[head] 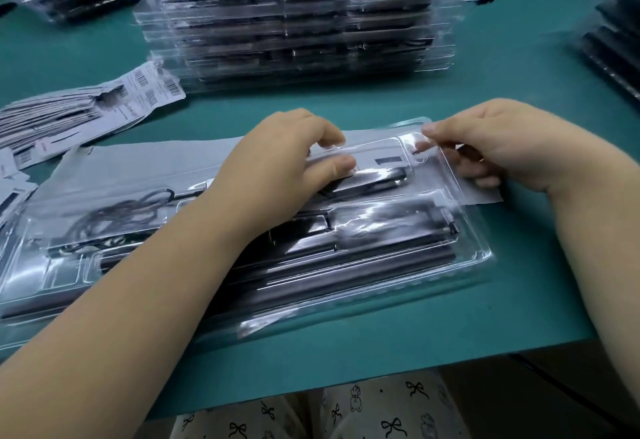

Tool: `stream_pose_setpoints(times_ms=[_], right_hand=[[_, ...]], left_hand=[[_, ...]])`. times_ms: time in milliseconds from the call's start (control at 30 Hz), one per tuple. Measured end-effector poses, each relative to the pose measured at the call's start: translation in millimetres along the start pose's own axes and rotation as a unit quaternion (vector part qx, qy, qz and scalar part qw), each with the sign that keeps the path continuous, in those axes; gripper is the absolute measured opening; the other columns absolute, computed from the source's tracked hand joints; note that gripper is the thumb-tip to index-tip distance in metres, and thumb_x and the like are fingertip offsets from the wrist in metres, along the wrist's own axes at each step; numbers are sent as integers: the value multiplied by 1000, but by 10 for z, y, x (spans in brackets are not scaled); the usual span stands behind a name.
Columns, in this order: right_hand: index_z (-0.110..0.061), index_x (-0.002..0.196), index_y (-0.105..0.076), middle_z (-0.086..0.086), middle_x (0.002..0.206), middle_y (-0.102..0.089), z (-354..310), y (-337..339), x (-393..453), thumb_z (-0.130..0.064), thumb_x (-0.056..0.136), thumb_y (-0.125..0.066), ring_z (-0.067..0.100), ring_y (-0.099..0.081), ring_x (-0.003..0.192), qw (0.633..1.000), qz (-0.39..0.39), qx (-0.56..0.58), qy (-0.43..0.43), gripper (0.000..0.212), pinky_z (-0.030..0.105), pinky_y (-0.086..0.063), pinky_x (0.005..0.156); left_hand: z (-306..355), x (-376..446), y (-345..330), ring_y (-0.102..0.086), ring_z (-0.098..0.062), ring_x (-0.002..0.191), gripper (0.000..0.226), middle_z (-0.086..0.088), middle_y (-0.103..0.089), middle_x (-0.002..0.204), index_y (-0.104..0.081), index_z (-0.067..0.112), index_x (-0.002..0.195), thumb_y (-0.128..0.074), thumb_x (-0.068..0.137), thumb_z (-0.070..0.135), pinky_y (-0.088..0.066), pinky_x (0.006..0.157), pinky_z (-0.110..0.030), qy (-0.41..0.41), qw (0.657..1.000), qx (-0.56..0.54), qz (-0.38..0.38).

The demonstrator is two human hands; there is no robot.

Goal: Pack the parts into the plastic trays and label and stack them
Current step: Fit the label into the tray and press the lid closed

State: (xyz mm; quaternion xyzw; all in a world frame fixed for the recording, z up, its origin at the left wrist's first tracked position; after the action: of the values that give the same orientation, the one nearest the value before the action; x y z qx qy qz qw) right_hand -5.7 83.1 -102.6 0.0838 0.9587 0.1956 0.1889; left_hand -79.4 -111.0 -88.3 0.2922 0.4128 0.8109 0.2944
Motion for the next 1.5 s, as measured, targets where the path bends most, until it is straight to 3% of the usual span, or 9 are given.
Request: stream_pose_setpoints(times_ms=[333, 500, 633, 767, 867, 933, 1033, 1233, 1500], right_hand=[[-35, 45, -65, -10, 44, -19, 20, -52, 13, -60, 63, -56, 5, -10, 34, 995, -97, 16, -11, 33, 7, -14, 37], [-27, 50, -60, -8, 42, -19, -3, -77, 32, -56, 58, -62, 5, -10, 34, 991, -128, -4, -42, 30, 6, -14, 37], [-26, 72, -77, -11, 44, -22, -29, -93, 68, -36, 70, -68, 4, -15, 35, 996, -78, 18, -31, 14, 10, -15, 34], [-18, 55, -71, 2, 50, -36, -11, -133, 55, -17, 74, -76, 8, -27, 34, 1000, 0, 23, 1, 20, 14, -25, 34], [-23, 89, -68, 1, 53, -50, -50, -44, 11, -23, 70, -82, 11, -40, 36, 993, 97, -42, 45, 24, 18, -34, 35], [-36, 105, -55, -7, 59, -54, -93, 85, -11, -27, 65, -85, 5, -47, 42, 980, 149, -100, 90, 51, 19, -41, 42], [-47, 91, -61, -13, 73, -52, -244, 20, -57, -34, 77, -74, 5, -49, 63, 962, 148, -141, 178, 23, 17, -45, 62], [-30, 131, -54, -7, 115, -42, -229, -450, 40, -33, 100, -38, 15, -30, 117, 914, 68, -332, 223, 35, 18, -16, 96], [-26, 136, -48, 0, 127, -46, -225, -389, 2, -46, 94, -37, 18, -29, 121, 897, 124, -369, 209, 48, 27, -18, 102]], left_hand=[[-6, -2, -3, -45, -8, 94, 36, 14, -53, 101, -62, 24, 117, -57, 88, 45, -28, 79, -19, 7, 1000, 7, -6], [252, -23, 40, -51, -26, 98, 28, 7, -63, 114, -67, 26, 116, -55, 91, 29, -40, 88, -38, -111, 992, 59, -3], [278, -62, 0, -52, -23, 100, 35, 9, -64, 119, -67, 28, 117, -47, 89, 33, -42, 89, -34, -108, 991, 74, -35], [218, -58, -33, -49, -18, 96, 30, 14, -60, 127, -62, 36, 123, -49, 96, 35, -35, 81, -26, -97, 988, 96, -66], [187, -52, -33, -52, -19, 98, 31, 20, -56, 130, -59, 42, 124, -48, 95, 41, -42, 84, -31, -89, 987, 109, -75], [166, -41, -35, -52, -16, 100, 32, 25, -54, 131, -57, 47, 123, -46, 93, 48, -45, 83, -34, -76, 986, 127, -74], [141, -17, -71, -48, -19, 101, 33, 22, -55, 131, -59, 43, 123, -50, 91, 47, -42, 88, -36, -74, 989, 92, -89], [50, -31, -162, -44, -20, 115, 65, 4, -52, 130, -39, 25, 140, -36, 86, 60, -36, 97, -37, -23, 987, 100, -121], [-151, 28, -56, -50, -19, 73, 57, 11, -50, 71, -50, 24, 80, -32, 78, 79, -30, 52, -28, 119, 979, 153, -71]])
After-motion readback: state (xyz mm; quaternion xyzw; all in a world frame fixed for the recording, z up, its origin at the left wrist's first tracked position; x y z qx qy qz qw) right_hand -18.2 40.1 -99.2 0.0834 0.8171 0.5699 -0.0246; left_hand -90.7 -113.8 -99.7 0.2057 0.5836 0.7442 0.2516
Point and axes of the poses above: each hand's wrist, its own x-axis towards the middle knuckle, its own y-axis out of the back of the hand, z = x × y, the point moved 6 cm from there along x, towards the middle knuckle
